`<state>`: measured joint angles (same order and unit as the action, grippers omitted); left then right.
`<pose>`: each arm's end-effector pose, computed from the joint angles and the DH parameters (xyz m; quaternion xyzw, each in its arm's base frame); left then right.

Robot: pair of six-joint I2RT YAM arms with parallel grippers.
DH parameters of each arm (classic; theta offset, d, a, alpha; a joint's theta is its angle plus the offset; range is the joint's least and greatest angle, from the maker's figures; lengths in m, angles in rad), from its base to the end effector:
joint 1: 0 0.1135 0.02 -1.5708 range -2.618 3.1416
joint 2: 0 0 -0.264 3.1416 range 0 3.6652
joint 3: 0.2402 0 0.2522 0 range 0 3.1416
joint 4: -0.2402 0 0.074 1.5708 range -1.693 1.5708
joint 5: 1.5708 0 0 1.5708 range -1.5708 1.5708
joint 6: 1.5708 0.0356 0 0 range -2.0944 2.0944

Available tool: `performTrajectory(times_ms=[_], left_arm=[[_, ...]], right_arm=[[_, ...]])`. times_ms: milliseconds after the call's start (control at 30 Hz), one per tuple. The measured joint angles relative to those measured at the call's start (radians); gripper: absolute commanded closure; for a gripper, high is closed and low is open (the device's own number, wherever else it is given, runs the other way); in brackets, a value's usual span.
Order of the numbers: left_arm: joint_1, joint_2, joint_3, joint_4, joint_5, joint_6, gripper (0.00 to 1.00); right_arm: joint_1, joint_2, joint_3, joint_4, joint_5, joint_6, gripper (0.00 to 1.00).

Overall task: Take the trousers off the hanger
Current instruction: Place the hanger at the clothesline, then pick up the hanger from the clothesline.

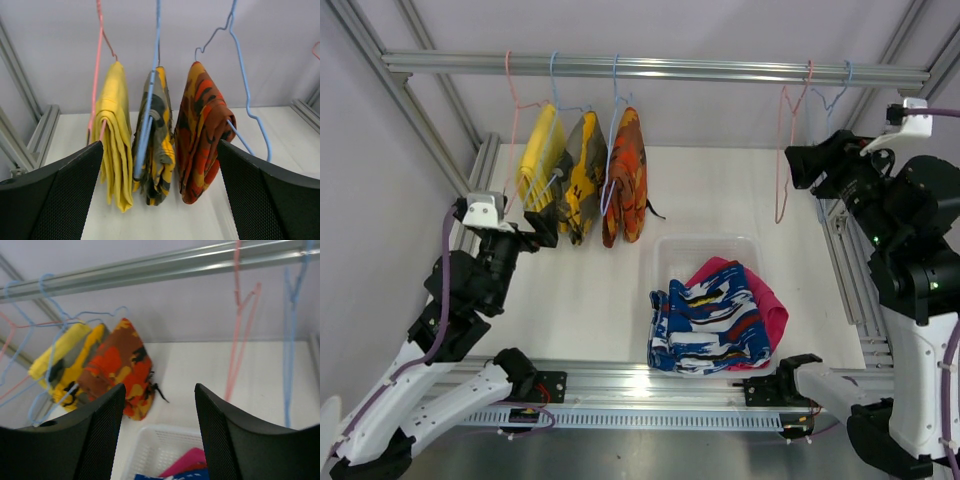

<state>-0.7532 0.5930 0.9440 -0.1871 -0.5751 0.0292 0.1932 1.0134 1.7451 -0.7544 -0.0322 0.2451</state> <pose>0.0956 -0.0631 0.4186 0.0366 0.6559 -0.0874 0.7489 0.1294 0.0265 0.5434 0.0073 0.7150 0.1632 0.6797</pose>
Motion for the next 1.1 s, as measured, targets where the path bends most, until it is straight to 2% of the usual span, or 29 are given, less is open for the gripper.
performTrajectory(times_ms=[133,500,900,1100], left_arm=[[0.040,-0.011,-0.005,0.014,-0.002,-0.004,0.01],[0.043,-0.011,-0.021,0.027,0.002,-0.004,0.01],[0.051,-0.026,-0.032,0.037,0.003,-0.004,0.01],[0.053,-0.027,-0.032,0.044,0.003,-0.015,0.01]], right_arm=[[0.067,0.067,0.002,0.064,-0.074,0.042,0.39],[0.298,0.457,0.050,0.216,-0.171,0.104,0.38],[0.365,0.650,0.142,0.548,-0.382,0.306,0.38],[0.409,0.753,0.200,0.608,-0.406,0.351,0.38]])
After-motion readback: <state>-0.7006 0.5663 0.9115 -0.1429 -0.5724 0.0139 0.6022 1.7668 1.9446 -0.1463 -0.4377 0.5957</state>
